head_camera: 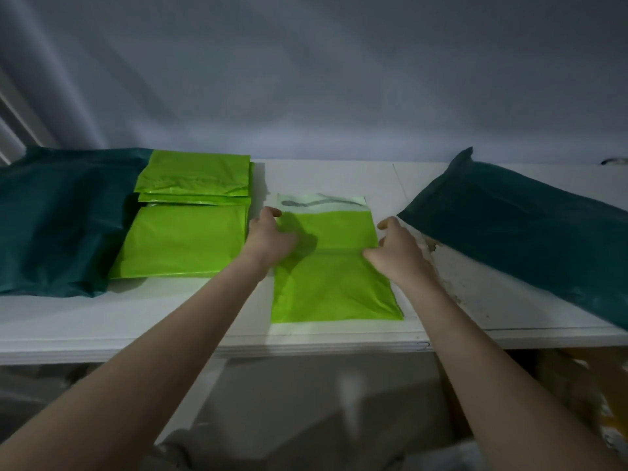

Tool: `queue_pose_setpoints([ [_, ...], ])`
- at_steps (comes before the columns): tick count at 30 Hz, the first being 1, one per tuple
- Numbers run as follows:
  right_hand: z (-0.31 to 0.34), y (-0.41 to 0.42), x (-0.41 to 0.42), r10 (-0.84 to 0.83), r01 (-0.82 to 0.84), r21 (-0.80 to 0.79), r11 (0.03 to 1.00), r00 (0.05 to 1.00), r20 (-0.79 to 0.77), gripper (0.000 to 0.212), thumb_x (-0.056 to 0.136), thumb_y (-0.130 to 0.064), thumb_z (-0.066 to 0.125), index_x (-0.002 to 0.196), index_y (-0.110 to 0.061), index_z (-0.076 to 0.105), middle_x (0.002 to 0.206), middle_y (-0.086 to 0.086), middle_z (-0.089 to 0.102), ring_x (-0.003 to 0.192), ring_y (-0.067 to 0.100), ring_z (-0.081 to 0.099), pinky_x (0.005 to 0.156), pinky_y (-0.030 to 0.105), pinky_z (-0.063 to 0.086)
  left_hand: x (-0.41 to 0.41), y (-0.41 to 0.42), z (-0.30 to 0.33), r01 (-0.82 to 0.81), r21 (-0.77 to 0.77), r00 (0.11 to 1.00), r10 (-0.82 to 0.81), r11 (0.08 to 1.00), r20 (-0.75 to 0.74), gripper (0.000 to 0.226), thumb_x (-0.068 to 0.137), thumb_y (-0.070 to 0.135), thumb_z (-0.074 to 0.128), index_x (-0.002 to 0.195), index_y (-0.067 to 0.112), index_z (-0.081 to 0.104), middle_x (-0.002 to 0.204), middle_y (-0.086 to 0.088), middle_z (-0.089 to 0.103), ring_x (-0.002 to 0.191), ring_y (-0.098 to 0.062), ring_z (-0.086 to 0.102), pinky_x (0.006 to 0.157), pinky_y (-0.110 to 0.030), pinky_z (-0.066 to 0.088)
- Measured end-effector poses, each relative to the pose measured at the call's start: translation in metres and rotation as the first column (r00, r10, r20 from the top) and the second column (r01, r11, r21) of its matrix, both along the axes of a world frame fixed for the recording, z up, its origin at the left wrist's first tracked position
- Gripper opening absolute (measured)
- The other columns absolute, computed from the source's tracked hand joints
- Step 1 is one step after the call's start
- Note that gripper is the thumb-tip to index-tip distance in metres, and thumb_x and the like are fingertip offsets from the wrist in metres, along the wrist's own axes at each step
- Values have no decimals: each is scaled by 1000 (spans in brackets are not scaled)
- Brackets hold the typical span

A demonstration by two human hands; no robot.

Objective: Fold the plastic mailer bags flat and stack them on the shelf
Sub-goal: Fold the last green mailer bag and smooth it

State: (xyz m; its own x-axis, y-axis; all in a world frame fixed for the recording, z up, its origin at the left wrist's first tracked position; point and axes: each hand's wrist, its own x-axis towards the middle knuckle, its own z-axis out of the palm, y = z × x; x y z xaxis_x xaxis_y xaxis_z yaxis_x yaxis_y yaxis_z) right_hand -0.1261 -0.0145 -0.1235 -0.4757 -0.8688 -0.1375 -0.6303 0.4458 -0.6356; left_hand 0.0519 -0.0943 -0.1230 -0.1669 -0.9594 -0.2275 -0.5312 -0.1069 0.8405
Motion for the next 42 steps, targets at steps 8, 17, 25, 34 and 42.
queue_pose_setpoints([
  [8, 8, 0, -9, -149, 148, 21, 989, 960, 238, 59, 84, -2, 59, 137, -5, 34, 136, 13, 45, 121, 26, 45, 79, 21, 33, -2, -7, 9, -126, -27, 916, 106, 992, -387, 48, 82, -12, 52, 121, 12, 39, 83, 1, 54, 79, -19, 55, 69, -28, 48],
  [17, 8, -4, -17, -148, 193, -119, 974, 940, 308, 18, 78, -1, 55, 88, 10, 66, 68, 12, 58, 63, 19, 49, 61, 25, 35, 9, -16, 12, -109, -190, 930, 33, 976, -366, 16, 83, -3, 60, 90, 10, 66, 67, 3, 57, 50, 4, 50, 58, -11, 43],
  [25, 16, -4, -17, -152, 252, -146, 956, 858, 490, 25, 87, 2, 41, 72, -14, 53, 70, 6, 62, 49, 18, 58, 47, 25, 43, 3, -6, 13, -103, -84, 943, 71, 991, -325, 21, 90, 18, 58, 71, 23, 51, 61, 0, 51, 36, -5, 46, 43, -16, 37],
  [34, 9, -8, -28, -208, 340, -121, 932, 778, 592, 24, 93, -10, 36, 81, -8, 58, 81, 13, 63, 56, 21, 63, 53, 24, 52, 3, 1, 15, 70, 360, 879, 113, 930, -463, 40, 97, 33, 32, 88, 10, 63, 88, -7, 61, 64, -19, 55, 53, -20, 47],
  [42, 12, -7, -34, -243, 324, 7, 946, 697, 675, 25, 87, -31, 53, 79, -10, 65, 83, 6, 63, 68, 18, 55, 66, 29, 45, -1, 0, 0, 11, 70, 954, 10, 998, -301, 4, 84, 14, 67, 80, 15, 67, 77, -2, 61, 72, -12, 54, 72, -22, 46],
])
